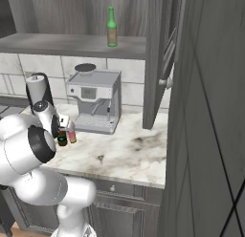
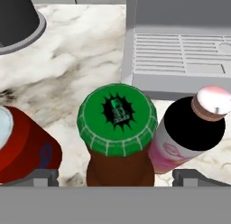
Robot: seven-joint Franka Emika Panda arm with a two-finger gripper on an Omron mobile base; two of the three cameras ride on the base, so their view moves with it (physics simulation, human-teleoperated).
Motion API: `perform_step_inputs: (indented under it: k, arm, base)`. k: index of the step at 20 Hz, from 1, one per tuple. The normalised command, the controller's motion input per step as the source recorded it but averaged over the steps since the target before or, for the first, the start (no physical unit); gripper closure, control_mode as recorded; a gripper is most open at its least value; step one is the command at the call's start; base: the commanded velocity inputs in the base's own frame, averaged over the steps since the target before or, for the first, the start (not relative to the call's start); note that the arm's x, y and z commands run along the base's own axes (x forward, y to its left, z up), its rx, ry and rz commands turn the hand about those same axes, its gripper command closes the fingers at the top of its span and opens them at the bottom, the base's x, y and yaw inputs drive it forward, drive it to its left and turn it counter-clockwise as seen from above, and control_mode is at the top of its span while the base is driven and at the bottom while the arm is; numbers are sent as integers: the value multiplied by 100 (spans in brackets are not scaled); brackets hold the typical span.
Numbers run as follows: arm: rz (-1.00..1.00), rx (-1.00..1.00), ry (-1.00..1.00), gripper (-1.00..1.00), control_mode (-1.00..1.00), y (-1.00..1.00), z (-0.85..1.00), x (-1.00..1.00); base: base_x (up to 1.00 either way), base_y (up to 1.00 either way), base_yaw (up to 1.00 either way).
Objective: Sort all alcoholic drinks to one cabinet, and non-alcoholic drinks to the other.
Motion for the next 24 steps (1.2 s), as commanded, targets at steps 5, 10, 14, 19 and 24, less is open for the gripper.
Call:
perform_step_inputs:
  k: [5,10,14,19,24]
  arm:
    - [-3,0,-1,-100,-100,0,0,1]
    - [-3,0,-4,-100,-100,0,0,0]
    - [-1,-1,-4,-100,-100,1,0,0]
    - [-1,-2,-2,-100,-100,0,0,0]
    - [-2,-2,-5,-100,-100,0,0,0]
  base:
    - [0,0,0]
    - [0,0,0]
    - [0,0,0]
    - [0,0,0]
    - [0,0,0]
